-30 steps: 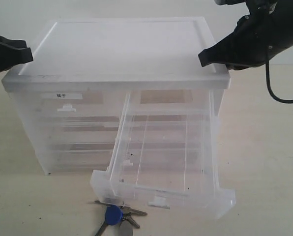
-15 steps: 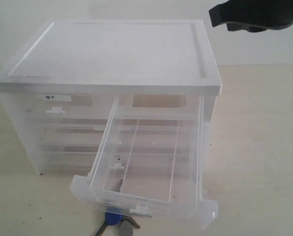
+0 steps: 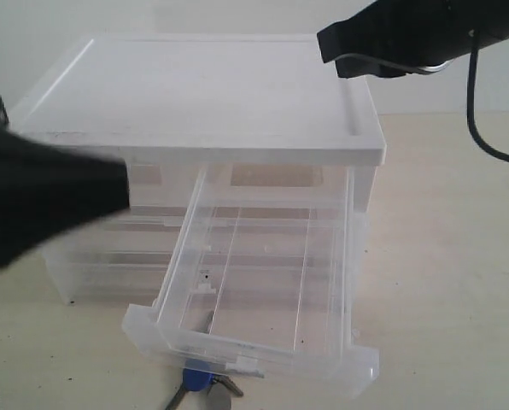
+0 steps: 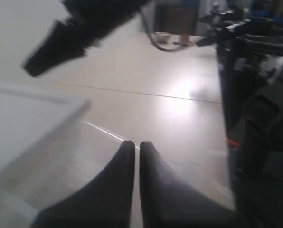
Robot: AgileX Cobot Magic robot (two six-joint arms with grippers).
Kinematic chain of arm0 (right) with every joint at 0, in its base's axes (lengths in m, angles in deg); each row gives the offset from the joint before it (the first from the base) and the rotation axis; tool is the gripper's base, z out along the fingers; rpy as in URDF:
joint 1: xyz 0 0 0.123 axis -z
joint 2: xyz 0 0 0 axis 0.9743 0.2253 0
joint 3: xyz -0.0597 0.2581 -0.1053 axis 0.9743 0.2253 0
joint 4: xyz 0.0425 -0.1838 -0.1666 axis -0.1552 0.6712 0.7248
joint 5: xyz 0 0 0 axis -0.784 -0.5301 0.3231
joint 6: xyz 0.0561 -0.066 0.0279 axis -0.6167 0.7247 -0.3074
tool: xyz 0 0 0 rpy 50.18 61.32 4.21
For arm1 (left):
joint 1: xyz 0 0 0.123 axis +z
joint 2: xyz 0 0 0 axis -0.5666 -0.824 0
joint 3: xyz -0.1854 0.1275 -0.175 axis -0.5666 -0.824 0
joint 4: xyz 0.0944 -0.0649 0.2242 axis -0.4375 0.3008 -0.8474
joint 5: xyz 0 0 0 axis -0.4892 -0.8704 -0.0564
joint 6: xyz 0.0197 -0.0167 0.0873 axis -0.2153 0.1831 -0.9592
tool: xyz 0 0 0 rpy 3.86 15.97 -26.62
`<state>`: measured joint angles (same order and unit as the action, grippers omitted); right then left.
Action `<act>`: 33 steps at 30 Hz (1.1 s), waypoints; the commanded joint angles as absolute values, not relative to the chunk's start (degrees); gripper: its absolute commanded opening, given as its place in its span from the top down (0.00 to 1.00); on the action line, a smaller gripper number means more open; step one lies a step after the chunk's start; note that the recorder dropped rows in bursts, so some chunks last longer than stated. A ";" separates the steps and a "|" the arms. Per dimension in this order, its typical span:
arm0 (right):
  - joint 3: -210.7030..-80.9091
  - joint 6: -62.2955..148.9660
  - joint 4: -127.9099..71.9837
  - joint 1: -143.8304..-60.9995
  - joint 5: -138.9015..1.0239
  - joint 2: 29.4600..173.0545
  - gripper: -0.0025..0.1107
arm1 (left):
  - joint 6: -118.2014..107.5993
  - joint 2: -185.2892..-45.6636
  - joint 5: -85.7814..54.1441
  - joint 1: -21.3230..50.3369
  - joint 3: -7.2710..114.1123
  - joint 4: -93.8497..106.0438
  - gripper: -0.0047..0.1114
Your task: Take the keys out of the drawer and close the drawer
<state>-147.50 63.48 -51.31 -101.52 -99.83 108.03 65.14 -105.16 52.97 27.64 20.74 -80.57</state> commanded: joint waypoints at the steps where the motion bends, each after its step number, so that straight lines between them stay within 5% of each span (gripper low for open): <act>1: -147.79 64.67 -51.82 -101.58 -99.76 107.80 0.98 | 60.00 -100.85 53.48 19.37 13.76 -79.50 0.92; 5: -147.79 64.67 -51.82 -101.58 -99.25 107.80 0.98 | 64.39 -99.86 36.40 10.15 10.37 -78.43 0.92; 16: -147.79 64.67 -51.82 -101.58 -99.99 107.80 0.98 | 47.20 -116.60 17.96 -14.19 14.57 -63.14 0.92; 33: -147.79 64.75 -51.82 -101.58 -100.41 107.80 0.98 | 23.70 -122.35 10.30 -16.74 23.48 -36.93 0.92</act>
